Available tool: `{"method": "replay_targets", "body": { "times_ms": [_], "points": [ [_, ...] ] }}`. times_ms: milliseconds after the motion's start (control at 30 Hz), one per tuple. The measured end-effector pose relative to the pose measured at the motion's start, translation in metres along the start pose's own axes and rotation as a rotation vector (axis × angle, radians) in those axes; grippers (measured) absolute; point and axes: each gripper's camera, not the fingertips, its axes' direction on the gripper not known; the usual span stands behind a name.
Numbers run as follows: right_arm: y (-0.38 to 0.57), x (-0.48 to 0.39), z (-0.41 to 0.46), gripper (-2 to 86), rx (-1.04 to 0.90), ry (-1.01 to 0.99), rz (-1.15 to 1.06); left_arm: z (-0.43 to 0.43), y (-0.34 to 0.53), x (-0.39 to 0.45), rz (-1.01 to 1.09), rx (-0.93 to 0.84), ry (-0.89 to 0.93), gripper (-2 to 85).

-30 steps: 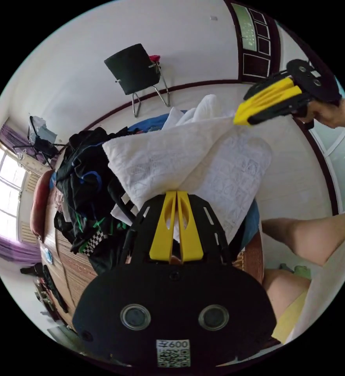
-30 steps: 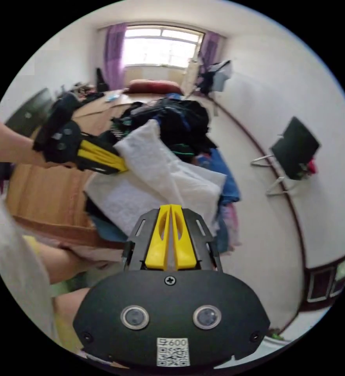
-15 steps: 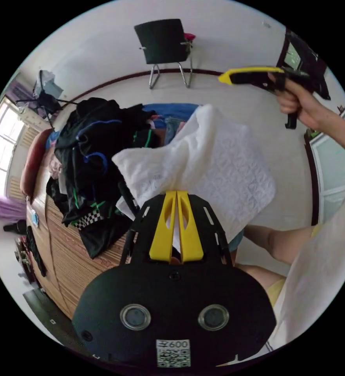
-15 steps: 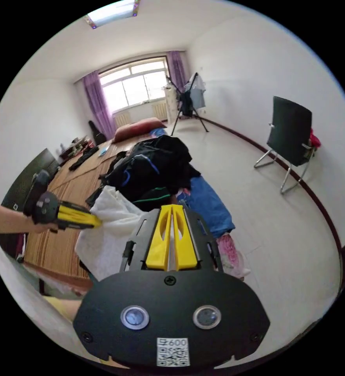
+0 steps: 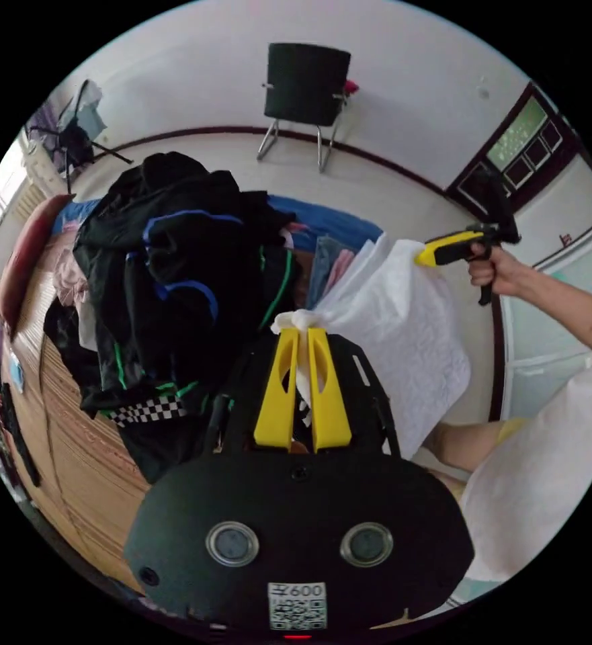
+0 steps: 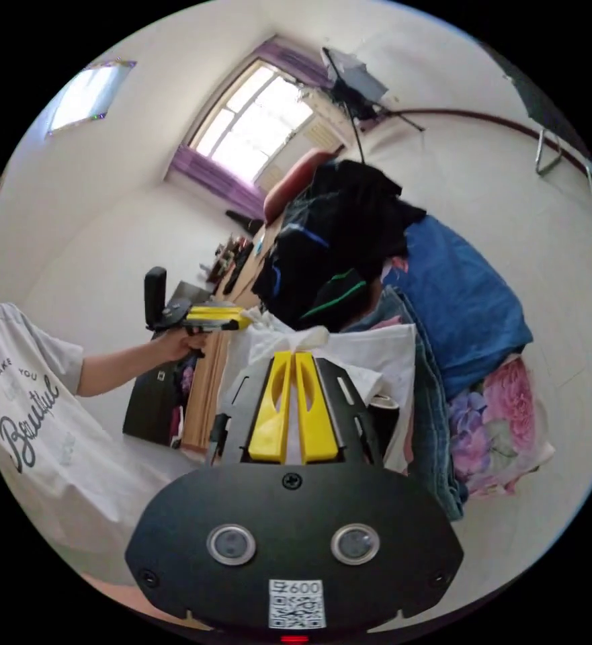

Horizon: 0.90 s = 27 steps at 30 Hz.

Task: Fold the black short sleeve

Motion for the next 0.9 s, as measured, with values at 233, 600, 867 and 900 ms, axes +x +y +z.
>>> {"method": "replay_targets", "body": {
  "times_ms": [233,600,867,900],
  "points": [
    [0.006,-0.029,0.009,-0.7,-0.027,0.169,0.111,0.032,0.058,-0.104,-0.305,0.068,0.304,5.1],
    [0.006,-0.125,0.028,0.0,0.081,0.587,0.064,-0.064,0.1,-0.024,0.104,0.253,-0.109,1.5],
    [0.051,-0.205,0.188,-0.8,-0.395,0.679,-0.355,0.051,0.131,0.059,0.243,-0.047,-0.304,0.7],
    [0.054,-0.203,0.194,-0.8,-0.384,0.692,-0.337,0.055,0.131,0.055,0.219,-0.044,-0.288,0.7]
  ]
}}
